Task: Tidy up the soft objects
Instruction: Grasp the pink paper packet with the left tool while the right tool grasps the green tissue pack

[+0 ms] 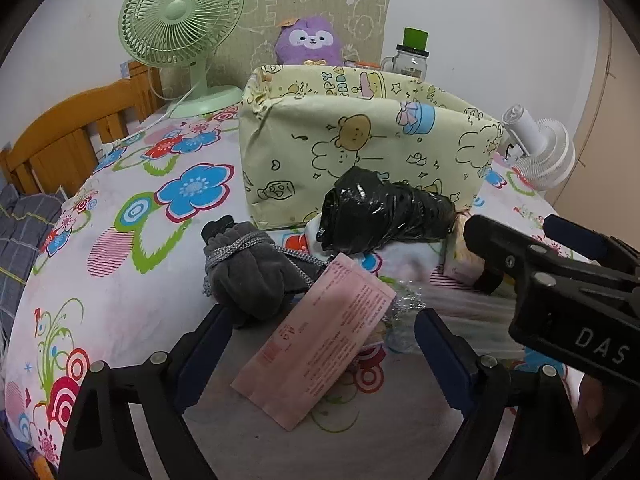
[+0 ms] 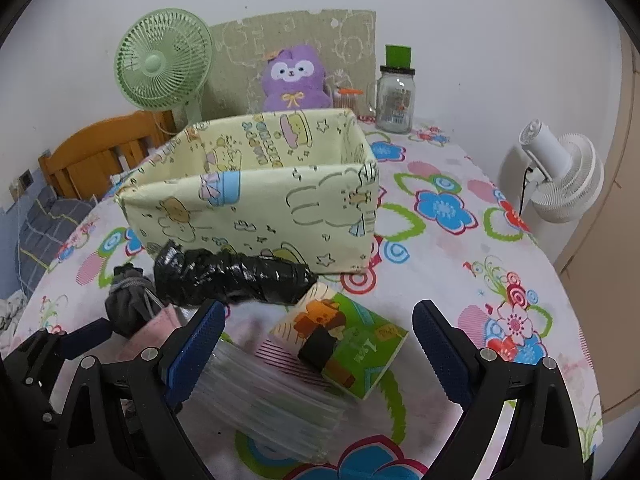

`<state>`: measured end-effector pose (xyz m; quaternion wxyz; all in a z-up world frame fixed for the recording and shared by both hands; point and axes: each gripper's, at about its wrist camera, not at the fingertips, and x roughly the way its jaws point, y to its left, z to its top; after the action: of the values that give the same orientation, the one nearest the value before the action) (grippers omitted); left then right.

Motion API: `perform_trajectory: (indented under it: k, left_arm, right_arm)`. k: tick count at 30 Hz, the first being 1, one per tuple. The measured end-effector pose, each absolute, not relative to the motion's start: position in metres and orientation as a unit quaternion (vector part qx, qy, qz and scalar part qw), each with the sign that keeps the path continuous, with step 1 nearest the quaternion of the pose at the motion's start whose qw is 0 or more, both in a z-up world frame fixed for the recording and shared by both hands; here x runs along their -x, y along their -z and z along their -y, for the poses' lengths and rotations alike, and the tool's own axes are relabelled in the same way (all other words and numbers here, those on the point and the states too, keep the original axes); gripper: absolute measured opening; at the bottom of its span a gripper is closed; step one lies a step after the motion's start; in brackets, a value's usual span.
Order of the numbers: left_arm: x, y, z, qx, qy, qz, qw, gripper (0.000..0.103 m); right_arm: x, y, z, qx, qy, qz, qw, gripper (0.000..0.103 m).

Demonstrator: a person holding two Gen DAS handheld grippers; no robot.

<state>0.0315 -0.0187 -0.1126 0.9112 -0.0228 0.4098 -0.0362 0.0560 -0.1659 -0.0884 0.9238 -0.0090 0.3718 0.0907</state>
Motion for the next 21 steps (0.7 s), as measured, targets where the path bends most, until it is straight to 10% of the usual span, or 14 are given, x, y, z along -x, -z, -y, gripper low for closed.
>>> perform_trajectory:
  k: [21]
  left_arm:
    - [-0.031,0.119,0.029,0.008,0.033,-0.442,0.896,0.047]
  right_arm:
    - [-0.067,0.117,0.153,0.044,-0.089,-0.403,0.91,0.093]
